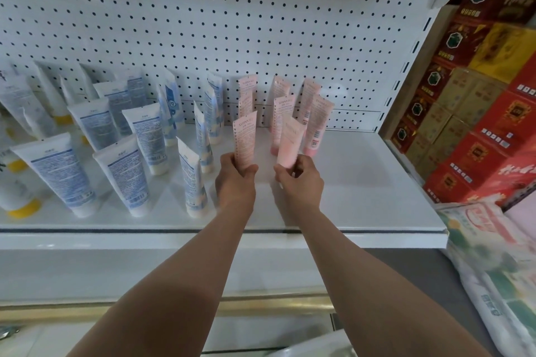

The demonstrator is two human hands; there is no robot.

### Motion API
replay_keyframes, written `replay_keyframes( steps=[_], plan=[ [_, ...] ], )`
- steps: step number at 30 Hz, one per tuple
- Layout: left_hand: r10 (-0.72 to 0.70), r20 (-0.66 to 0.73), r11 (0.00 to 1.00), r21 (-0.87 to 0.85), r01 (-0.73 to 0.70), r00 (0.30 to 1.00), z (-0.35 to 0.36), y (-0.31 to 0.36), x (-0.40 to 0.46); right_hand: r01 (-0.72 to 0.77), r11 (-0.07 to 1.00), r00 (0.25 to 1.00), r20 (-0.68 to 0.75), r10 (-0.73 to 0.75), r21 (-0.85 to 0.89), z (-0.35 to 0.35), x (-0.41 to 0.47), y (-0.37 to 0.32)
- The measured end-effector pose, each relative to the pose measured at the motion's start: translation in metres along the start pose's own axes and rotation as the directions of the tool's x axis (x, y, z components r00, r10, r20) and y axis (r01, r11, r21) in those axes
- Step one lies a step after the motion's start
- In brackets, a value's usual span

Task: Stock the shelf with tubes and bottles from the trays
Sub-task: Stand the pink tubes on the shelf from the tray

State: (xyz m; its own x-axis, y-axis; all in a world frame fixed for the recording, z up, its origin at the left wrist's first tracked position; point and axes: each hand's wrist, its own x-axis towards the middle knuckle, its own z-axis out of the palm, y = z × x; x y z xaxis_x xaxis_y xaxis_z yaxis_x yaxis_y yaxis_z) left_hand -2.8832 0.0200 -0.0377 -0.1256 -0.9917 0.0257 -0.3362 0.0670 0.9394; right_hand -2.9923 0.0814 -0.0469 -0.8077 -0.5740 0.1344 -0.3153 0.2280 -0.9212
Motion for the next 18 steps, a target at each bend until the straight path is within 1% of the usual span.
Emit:
replay_keyframes(
  steps=[3,7,11,13,15,16,18],
  plan=[
    [-0.018,-0.001,1.0,0.001,0.018,1.0,0.0,0.003,-0.002,-0.006,1.0,1.0,0.017,0.006,0.0,0.0,0.0,0.0],
    [-0.095,0.01,0.995,-0.032,0.095,0.995,-0.003,0.011,-0.007,-0.046,0.996,0.995,0.09,0.039,0.07,-0.013,0.0,-0.004],
    [-0.142,-0.051,0.99,0.016,0.143,0.989,-0.003,0.022,-0.036,-0.093,0.994,0.99,0.116,0.085,0.061,-0.05,-0.01,0.0],
    [-0.129,-0.094,0.99,-0.069,0.123,0.987,0.004,0.023,-0.057,-0.111,0.991,0.988,0.12,0.102,0.077,-0.071,-0.017,0.004],
    [-0.119,-0.103,0.978,-0.182,0.098,0.988,0.013,0.026,-0.082,-0.147,0.981,0.98,0.15,0.128,0.126,-0.091,-0.026,0.01],
    [-0.131,-0.087,0.965,-0.24,0.107,0.988,0.018,0.027,-0.095,-0.17,0.974,0.974,0.174,0.143,0.151,-0.099,-0.031,0.013],
    [-0.195,-0.003,0.905,-0.386,0.178,0.981,0.028,0.029,-0.121,-0.206,0.958,0.962,0.22,0.161,0.201,-0.117,-0.041,0.016]
  ],
)
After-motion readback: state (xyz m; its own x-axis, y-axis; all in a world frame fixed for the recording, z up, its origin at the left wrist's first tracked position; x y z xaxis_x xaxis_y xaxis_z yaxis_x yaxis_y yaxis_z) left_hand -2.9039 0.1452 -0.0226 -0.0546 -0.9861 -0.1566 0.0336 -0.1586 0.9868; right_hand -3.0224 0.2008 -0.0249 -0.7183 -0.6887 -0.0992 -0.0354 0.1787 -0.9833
